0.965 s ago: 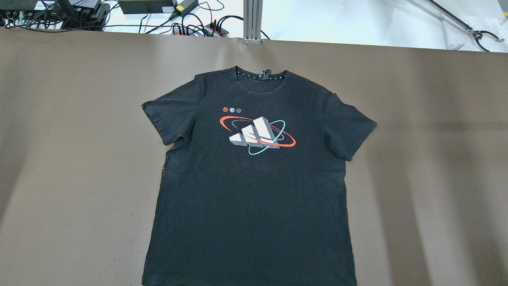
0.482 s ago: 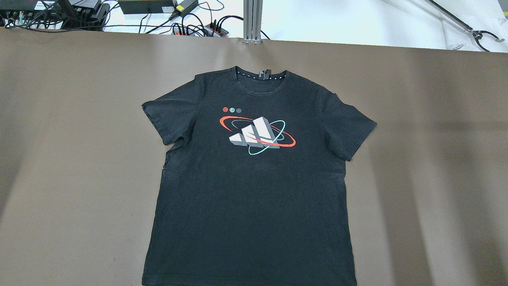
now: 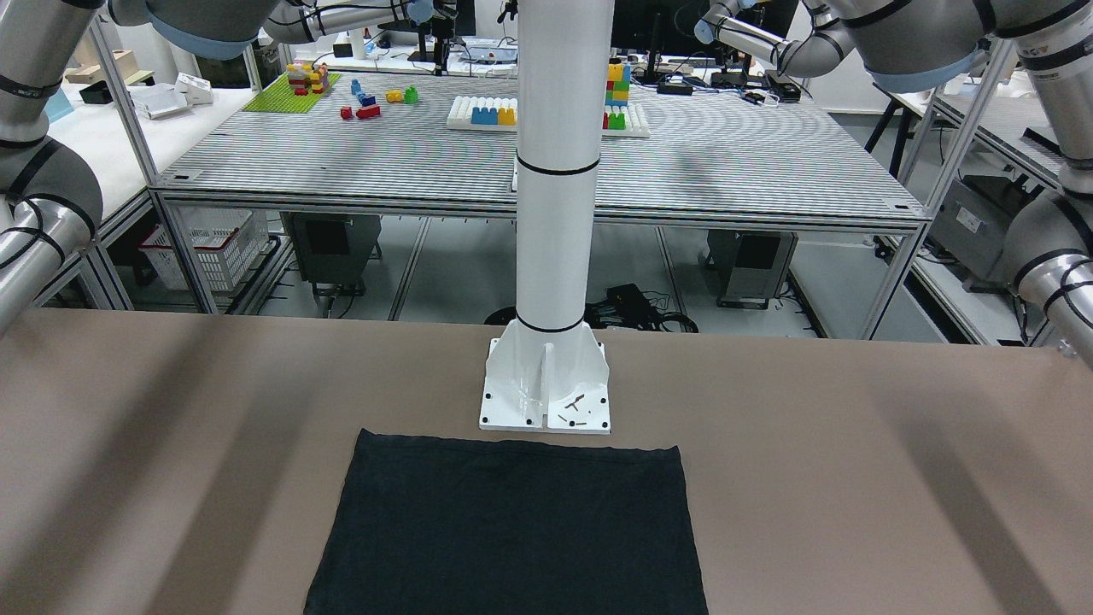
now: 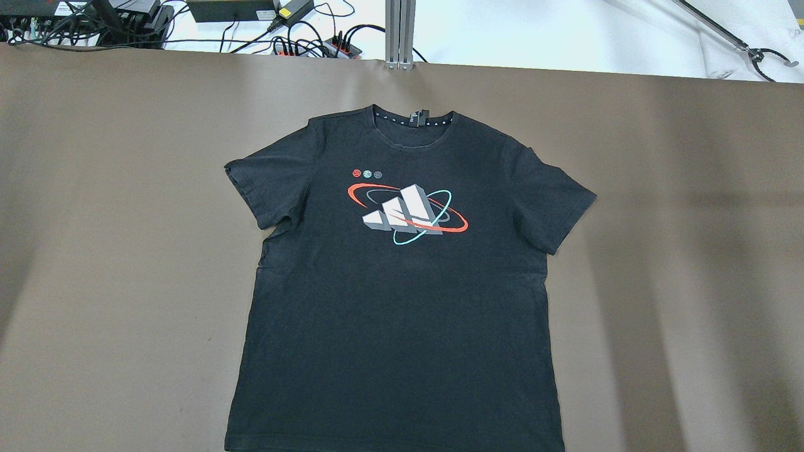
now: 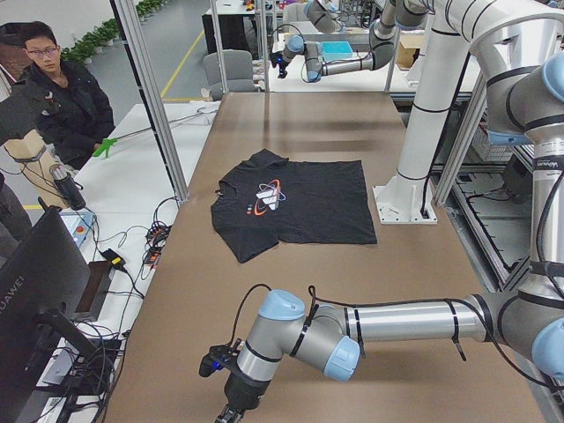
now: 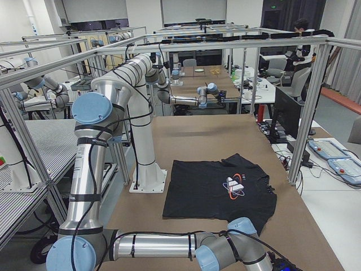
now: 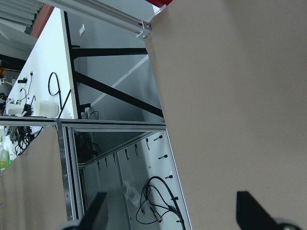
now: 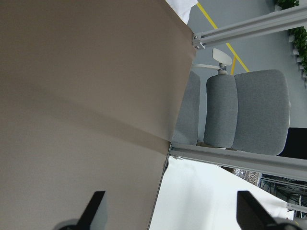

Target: Fold clothes

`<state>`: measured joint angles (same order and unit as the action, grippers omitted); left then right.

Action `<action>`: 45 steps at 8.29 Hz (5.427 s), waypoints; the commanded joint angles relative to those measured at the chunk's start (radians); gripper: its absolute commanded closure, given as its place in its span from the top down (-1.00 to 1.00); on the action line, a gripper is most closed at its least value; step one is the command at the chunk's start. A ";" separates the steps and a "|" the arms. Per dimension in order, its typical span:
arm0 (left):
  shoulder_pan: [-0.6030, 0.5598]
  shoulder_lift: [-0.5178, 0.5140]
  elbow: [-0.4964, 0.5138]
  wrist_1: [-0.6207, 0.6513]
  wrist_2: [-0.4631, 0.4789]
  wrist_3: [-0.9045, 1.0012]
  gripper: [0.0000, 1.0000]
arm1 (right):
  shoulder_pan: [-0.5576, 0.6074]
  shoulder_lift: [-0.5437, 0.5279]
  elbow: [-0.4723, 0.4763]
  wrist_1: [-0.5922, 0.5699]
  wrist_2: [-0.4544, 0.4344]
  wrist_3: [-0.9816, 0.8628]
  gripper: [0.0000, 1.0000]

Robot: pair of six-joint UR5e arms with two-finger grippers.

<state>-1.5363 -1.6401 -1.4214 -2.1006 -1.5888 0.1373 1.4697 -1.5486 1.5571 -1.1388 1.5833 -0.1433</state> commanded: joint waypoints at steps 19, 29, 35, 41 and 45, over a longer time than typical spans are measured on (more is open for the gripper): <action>0.002 -0.030 -0.013 0.001 -0.137 -0.015 0.88 | -0.445 0.435 -0.371 0.218 0.472 1.125 0.37; 0.002 -0.018 -0.039 0.002 -0.135 -0.016 0.88 | -0.494 0.485 -0.355 0.229 0.472 1.182 -1.00; 0.008 -0.017 -0.036 0.002 -0.137 -0.016 0.88 | -0.603 0.619 -0.270 0.200 0.446 1.339 -1.00; 0.022 -0.020 -0.037 0.002 -0.132 -0.018 0.88 | -0.646 0.657 -0.294 0.127 0.330 1.363 -0.75; 0.121 -0.111 -0.024 0.020 -0.234 -0.172 0.89 | -0.667 0.700 -0.295 0.122 0.264 1.381 0.89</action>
<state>-1.4939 -1.6852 -1.4550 -2.0905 -1.7439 0.0785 0.8102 -0.8642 1.2475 -1.0132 1.8624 1.2302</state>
